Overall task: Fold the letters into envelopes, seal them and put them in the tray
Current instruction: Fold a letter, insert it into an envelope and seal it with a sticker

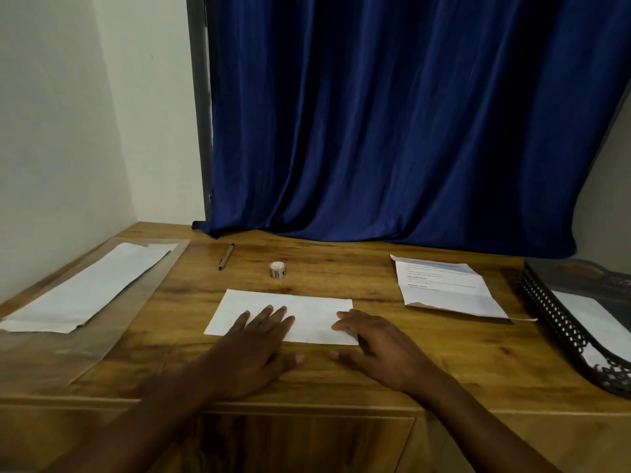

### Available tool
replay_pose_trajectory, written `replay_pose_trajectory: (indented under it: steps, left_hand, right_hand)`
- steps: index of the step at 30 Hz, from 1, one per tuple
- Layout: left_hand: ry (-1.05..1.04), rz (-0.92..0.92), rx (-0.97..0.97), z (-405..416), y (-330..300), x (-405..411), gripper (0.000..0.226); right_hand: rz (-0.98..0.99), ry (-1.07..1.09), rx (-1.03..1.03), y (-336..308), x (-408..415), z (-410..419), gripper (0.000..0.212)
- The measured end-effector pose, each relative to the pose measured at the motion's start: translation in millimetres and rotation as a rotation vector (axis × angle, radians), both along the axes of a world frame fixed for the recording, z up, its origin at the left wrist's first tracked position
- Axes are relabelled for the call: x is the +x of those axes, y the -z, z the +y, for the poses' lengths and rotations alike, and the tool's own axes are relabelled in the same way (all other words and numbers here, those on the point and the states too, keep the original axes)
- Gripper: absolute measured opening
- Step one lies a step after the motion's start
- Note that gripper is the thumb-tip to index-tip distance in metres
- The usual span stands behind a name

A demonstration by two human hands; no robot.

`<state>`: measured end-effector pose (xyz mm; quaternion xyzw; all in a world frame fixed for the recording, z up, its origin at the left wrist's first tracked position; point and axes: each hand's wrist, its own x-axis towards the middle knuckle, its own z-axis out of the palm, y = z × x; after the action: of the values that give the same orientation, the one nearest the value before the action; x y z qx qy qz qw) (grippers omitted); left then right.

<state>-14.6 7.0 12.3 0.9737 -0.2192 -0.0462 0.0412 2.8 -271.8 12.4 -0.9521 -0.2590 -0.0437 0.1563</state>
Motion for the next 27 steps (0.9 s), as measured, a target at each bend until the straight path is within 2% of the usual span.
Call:
replay_pose_trajectory:
  steps: [7,11,13,15,18,20,22,27]
  left_hand:
    - [0.006,-0.014,0.035,-1,7,6,0.088]
    - [-0.009,0.002,-0.053,3,-9,11,0.079]
    - [-0.061,-0.018,-0.256,7,-23,24,0.066]
    - [-0.110,-0.058,-0.467,12,-31,46,0.051]
    - [-0.218,-0.153,-0.645,18,-35,84,0.049]
    - [-0.313,-0.175,-0.652,19,-36,107,0.059]
    - [-0.384,-0.135,-0.597,18,-31,129,0.071]
    - [-0.491,-0.103,-0.472,8,-16,172,0.082]
  right_hand:
    - [0.174,-0.046,-0.230,5,12,19,0.093]
    - [0.130,-0.037,-0.153,1,14,17,0.084]
    - [0.139,-0.017,-0.019,-7,19,17,0.073]
    - [0.240,0.025,0.271,-17,29,19,0.060]
    - [0.281,0.109,0.611,-28,54,23,0.025]
    - [0.270,0.135,0.758,-32,73,27,0.014]
    - [0.283,0.174,0.864,-39,91,34,0.012]
    - [0.304,0.258,0.897,-40,137,57,0.010]
